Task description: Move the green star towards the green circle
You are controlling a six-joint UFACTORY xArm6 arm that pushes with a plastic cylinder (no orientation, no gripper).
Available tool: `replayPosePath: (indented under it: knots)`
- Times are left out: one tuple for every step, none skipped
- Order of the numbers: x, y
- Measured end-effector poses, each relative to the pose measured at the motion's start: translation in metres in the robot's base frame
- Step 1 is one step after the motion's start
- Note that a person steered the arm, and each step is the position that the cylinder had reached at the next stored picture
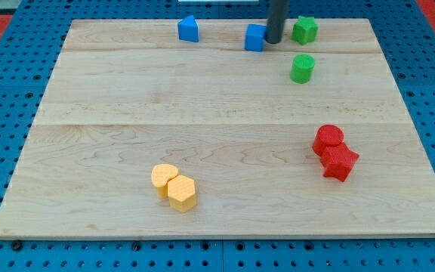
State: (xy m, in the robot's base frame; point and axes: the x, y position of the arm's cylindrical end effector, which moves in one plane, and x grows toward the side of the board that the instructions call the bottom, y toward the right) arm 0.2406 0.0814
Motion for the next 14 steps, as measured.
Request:
replayPosePath:
  knots:
    - [-0.009, -0.006]
    - [-0.009, -0.039]
    - [-0.019, -0.017]
    - [-0.025, 0.026]
    - [-0.029, 0.043]
    - [-0.029, 0.04]
    - [-0.029, 0.03]
    - [-0.029, 0.03]
    - [-0.026, 0.026]
    - [-0.026, 0.026]
    - [-0.026, 0.028]
    - [-0.027, 0.028]
    - [-0.049, 0.045]
    - [-0.03, 0.082]
